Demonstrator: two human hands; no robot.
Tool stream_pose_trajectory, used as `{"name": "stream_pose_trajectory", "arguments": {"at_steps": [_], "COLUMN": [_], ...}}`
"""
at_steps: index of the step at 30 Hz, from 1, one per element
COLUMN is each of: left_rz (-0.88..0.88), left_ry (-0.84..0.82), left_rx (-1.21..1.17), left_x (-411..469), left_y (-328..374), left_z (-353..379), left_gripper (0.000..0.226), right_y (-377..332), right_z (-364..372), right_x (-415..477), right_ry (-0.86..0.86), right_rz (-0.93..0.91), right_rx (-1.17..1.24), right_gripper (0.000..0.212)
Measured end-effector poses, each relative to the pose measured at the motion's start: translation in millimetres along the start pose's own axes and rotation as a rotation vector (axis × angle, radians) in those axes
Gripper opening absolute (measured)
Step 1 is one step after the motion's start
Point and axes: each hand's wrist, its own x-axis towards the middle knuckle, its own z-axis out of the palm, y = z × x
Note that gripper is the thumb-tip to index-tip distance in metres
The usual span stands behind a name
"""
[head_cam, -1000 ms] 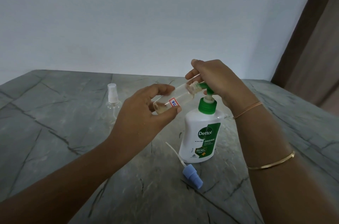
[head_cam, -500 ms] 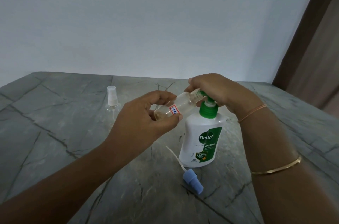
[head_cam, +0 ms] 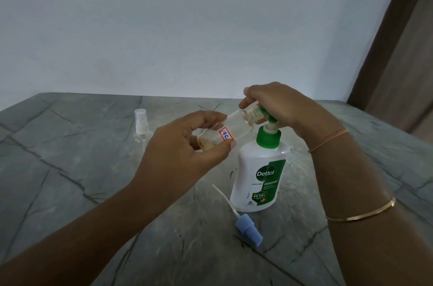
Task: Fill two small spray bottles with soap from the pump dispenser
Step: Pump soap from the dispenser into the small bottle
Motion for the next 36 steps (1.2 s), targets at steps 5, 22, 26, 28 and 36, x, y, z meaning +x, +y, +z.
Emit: {"name": "stream_pose_trajectory", "arguments": {"at_steps": [5, 22, 26, 28, 36], "left_rz": [0.000, -0.008, -0.021, -0.023, -0.011], "left_ry": [-0.009, -0.006, -0.018, -0.026, -0.020], "left_rx": [0.011, -0.017, -0.023, -0.012, -0.038], "left_x": [0, -3, -4, -4, -3], "left_y": [-3, -1, 1, 0, -4], "left_z": [1, 1, 2, 3, 4], "left_gripper": [0.033, 0.031, 0.033, 0.032, 0.030], "right_y": [-2, 0, 3, 5, 5], "right_z": [6, 0, -1, 1, 3], "right_x": [0, -3, -2, -2, -1], "right_ry": [-0.091, -0.015, -0.123, -0.148, -0.127], "right_rz": [0.114, 0.003, 0.071, 0.105, 0.051], "right_rx": [-0.002, 0.035, -0.025, -0.044, 0.016], "right_gripper": [0.035, 0.035, 0.035, 0.034, 0.034]}}
